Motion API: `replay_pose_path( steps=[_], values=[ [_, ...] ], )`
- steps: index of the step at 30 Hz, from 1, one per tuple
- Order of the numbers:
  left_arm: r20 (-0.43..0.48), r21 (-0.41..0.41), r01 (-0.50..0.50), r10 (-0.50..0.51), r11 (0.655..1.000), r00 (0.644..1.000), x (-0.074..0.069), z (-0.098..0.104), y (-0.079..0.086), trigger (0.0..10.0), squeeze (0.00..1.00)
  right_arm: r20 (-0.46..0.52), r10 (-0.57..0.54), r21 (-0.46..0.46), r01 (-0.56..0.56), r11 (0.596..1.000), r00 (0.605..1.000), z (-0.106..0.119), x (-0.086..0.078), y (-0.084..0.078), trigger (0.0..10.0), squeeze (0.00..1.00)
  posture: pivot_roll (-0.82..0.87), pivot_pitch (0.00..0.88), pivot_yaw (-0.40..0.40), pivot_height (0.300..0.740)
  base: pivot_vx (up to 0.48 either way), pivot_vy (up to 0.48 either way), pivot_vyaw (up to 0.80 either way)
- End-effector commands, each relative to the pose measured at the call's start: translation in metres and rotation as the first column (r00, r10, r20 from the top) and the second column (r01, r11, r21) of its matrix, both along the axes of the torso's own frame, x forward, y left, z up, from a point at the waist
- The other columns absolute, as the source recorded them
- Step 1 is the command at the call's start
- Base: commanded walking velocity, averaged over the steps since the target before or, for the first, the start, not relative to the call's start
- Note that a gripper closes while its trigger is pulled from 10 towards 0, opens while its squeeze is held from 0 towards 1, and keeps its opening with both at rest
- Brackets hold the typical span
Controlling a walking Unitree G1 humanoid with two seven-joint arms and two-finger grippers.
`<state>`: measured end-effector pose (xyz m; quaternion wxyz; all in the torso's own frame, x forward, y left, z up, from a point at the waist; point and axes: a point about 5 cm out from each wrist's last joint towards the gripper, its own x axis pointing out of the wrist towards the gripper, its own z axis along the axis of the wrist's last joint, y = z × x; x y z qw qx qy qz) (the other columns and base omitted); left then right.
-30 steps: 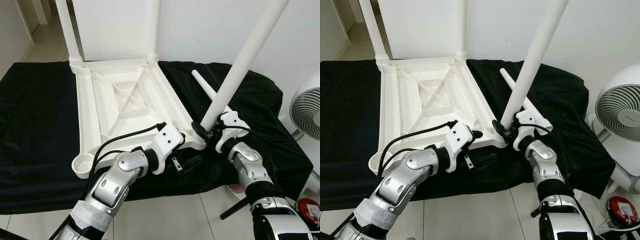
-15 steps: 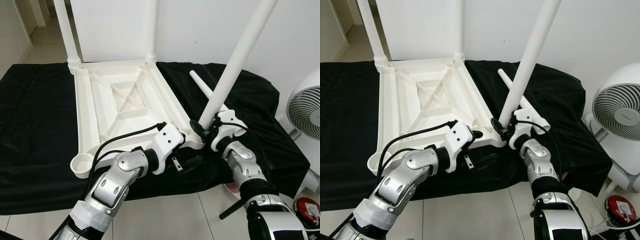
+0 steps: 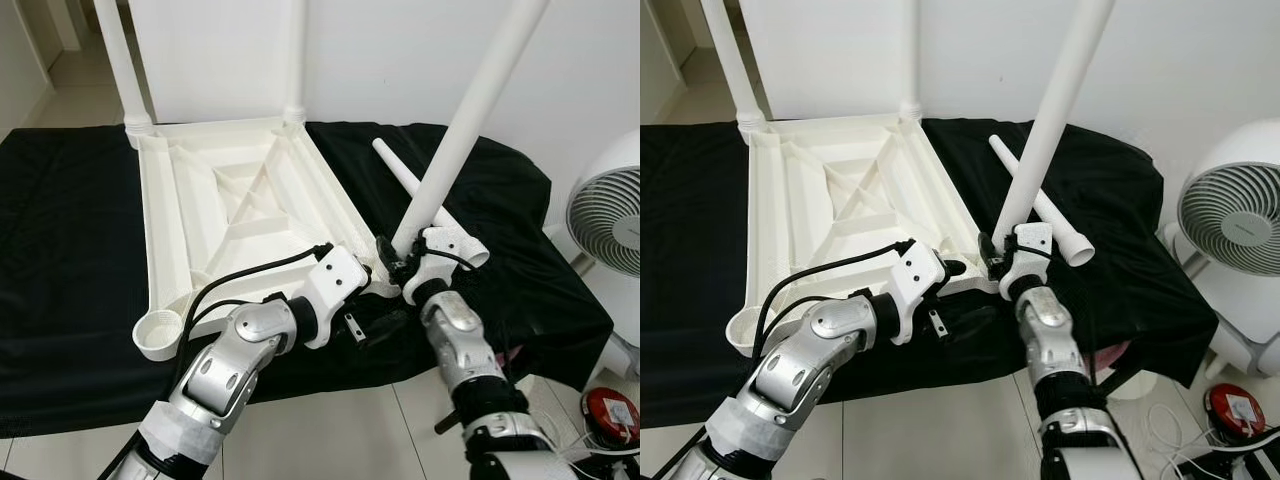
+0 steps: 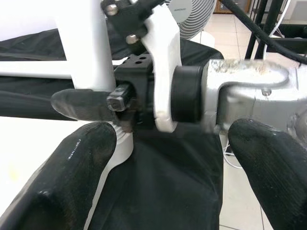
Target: Building children table
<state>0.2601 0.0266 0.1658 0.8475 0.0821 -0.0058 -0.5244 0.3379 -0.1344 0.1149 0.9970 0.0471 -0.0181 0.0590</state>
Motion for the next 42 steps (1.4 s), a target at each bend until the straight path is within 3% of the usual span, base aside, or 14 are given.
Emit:
replay_pose_path(
  steps=[1,4,7,10,18,19,20,30,31,32,33,39,41,42],
  values=[
    [-0.01,0.004,-0.003,0.003,1.0,1.0,-0.001,-0.002,-0.001,10.0,0.0,-0.11,-0.094,0.013,0.096,0.995,0.99,-0.021,-0.007,-0.003,10.0,0.0,-0.1,0.0,-0.036,0.74,0.0,0.0,0.0],
    [-0.01,0.004,0.001,-0.001,1.0,1.0,0.0,-0.001,-0.002,10.0,0.0,-0.117,-0.221,0.02,0.225,0.974,0.968,-0.02,-0.011,0.002,10.0,0.0,-0.1,0.0,-0.033,0.74,0.0,0.0,0.0],
    [-0.01,0.004,0.001,-0.001,1.0,1.0,0.0,-0.001,-0.002,10.0,0.0,-0.117,-0.221,0.02,0.225,0.974,0.968,-0.02,-0.011,0.002,10.0,0.0,-0.1,0.0,-0.033,0.74,0.0,0.0,0.0],
    [-0.01,0.007,0.005,-0.005,1.0,1.0,0.0,-0.002,-0.001,10.0,0.0,-0.133,-0.287,0.055,0.296,0.954,0.949,-0.017,-0.016,0.008,10.0,0.0,-0.1,0.0,-0.033,0.74,0.0,0.0,0.0],
    [-0.01,0.006,0.006,-0.006,1.0,1.0,0.0,-0.001,-0.002,10.0,0.0,-0.087,-0.261,0.072,0.268,0.961,0.961,-0.007,-0.016,0.014,10.0,0.0,-0.1,0.0,-0.033,0.74,0.0,0.0,0.0],
    [-0.009,0.005,0.005,-0.005,1.0,1.0,0.0,-0.001,-0.002,10.0,0.0,-0.056,-0.265,0.068,0.269,0.961,0.962,-0.002,-0.015,0.013,10.0,0.94,-0.1,0.0,-0.033,0.74,0.0,0.0,0.0],
    [-0.009,0.005,0.005,-0.005,1.0,1.0,0.0,-0.001,-0.002,10.0,0.0,-0.026,-0.261,0.07,0.262,0.963,0.965,0.002,-0.014,0.011,10.0,1.0,-0.1,0.0,-0.035,0.74,0.0,0.0,0.0],
    [-0.006,0.002,-0.001,0.001,1.0,1.0,0.0,-0.001,-0.002,10.0,0.0,0.044,-0.169,0.067,0.166,0.984,0.985,0.013,-0.012,0.006,10.0,1.0,-0.09,0.0,-0.043,0.74,0.0,0.0,0.0],
    [-0.006,0.001,-0.002,0.002,1.0,1.0,0.0,-0.001,-0.002,10.0,0.0,0.032,-0.105,0.067,0.103,0.992,0.994,0.011,-0.012,0.005,10.0,0.92,-0.09,0.0,-0.043,0.74,0.0,0.0,0.0],
    [-0.006,0.001,-0.002,0.002,1.0,1.0,0.0,-0.001,-0.002,10.0,0.0,0.032,-0.105,0.067,0.103,0.992,0.994,0.011,-0.012,0.005,10.0,0.92,-0.09,0.0,-0.043,0.74,0.0,0.0,0.0],
    [-0.006,0.002,-0.004,0.004,1.0,1.0,0.0,-0.001,-0.002,10.0,0.0,0.042,-0.066,0.051,0.064,0.997,0.997,0.011,-0.012,0.003,10.0,0.0,-0.08,0.0,-0.047,0.74,0.0,0.0,0.0],
    [-0.005,0.008,-0.008,0.008,1.0,1.0,0.0,-0.002,-0.002,10.0,0.0,0.036,0.067,0.012,-0.067,0.998,0.997,0.008,-0.014,-0.004,10.0,0.0,-0.08,0.0,-0.051,0.74,0.0,0.0,0.0],
    [-0.009,0.005,-0.003,0.003,1.0,1.0,-0.001,-0.003,-0.003,10.0,0.0,0.05,0.183,-0.077,-0.179,0.981,0.982,0.006,-0.013,-0.011,10.0,0.0,-0.08,0.0,-0.052,0.74,0.0,0.0,0.0],
    [-0.009,0.005,-0.003,0.003,1.0,1.0,-0.001,-0.003,-0.003,10.0,0.0,0.05,0.183,-0.077,-0.179,0.981,0.982,0.006,-0.013,-0.011,10.0,0.0,-0.08,0.0,-0.052,0.74,0.0,0.0,0.0]
  ],
)
